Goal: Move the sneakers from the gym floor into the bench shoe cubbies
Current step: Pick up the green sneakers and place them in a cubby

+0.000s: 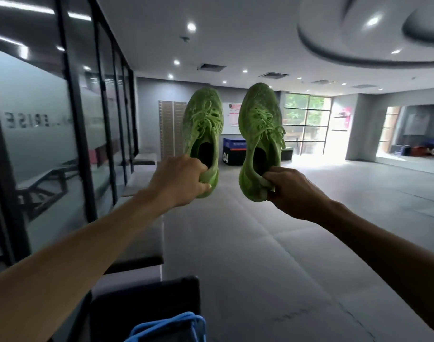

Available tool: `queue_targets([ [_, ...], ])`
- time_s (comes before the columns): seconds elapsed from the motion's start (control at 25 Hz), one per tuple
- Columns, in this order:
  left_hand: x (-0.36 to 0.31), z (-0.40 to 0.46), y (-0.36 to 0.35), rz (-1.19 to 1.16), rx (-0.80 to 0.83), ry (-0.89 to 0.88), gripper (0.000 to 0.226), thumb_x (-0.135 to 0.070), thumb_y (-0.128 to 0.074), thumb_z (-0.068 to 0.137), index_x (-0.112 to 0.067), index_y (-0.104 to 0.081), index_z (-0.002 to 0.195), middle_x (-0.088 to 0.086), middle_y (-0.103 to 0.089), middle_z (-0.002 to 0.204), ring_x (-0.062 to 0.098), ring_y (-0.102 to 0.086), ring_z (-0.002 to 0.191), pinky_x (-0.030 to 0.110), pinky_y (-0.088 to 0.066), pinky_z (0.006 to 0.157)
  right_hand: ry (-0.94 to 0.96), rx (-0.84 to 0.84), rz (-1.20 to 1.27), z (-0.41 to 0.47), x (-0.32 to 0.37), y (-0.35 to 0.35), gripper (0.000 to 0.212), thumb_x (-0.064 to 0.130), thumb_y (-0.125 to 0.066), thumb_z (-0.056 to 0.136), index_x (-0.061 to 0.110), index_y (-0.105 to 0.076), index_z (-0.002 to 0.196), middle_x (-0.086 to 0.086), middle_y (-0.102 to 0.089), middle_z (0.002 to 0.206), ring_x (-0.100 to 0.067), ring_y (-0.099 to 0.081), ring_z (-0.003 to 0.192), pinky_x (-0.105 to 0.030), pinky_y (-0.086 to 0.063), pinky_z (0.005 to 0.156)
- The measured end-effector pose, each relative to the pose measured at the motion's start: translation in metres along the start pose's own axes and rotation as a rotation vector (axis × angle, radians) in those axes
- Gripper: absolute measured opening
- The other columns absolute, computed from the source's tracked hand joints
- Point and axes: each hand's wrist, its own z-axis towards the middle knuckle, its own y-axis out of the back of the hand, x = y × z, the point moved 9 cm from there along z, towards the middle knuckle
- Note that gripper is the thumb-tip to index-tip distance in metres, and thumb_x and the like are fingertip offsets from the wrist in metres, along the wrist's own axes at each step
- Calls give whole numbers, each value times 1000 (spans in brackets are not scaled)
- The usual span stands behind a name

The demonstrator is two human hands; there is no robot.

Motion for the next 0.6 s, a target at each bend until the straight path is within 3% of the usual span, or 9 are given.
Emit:
queue_targets([
  [0.16, -39, 78, -57, -22, -14, -77, 26, -47, -68, 80, -20, -67, 81, 0, -56, 69, 24, -54, 67, 29, -34, 61, -63, 4, -56, 2, -93, -4, 22, 8, -67, 79, 25, -54, 73, 12, -46, 75, -20, -48, 65, -31, -43, 58],
  [0.24, -52, 115, -87, -24, -17, -107, 27, -47, -67, 80, -20, -67, 83, 1, -53, 72, 29, -58, 73, 30, -37, 63, -93, -2, -77, 8, -138, -8, 32, 8, -67, 79, 31, -45, 71, 14, -43, 73, -19, -46, 63, -30, -41, 58],
  [0.4, -65, 201, -159, -77, -23, -144, 26, -46, -68, 80, -21, -67, 83, 5, -61, 77, 31, -61, 77, 31, -42, 65, -131, 1, -141, 38, -237, -24, 28, 8, -68, 79, 27, -49, 71, 12, -45, 73, -19, -46, 62, -29, -41, 56],
  [0.52, -70, 264, -206, -84, -42, -170, 26, -45, -68, 80, -20, -68, 83, 1, -52, 69, 27, -56, 70, 30, -36, 62, -146, -10, -168, 65, -305, -36, 33, 7, -68, 80, 30, -45, 72, 13, -44, 73, -18, -47, 62, -25, -37, 56],
  [0.6, -73, 301, -234, -93, -49, -181, 26, -45, -68, 80, -19, -68, 84, -5, -40, 63, 22, -47, 65, 29, -33, 61, -168, -11, -167, 81, -349, -44, 30, 7, -67, 80, 27, -47, 71, 11, -45, 74, -20, -48, 62, -29, -40, 56],
])
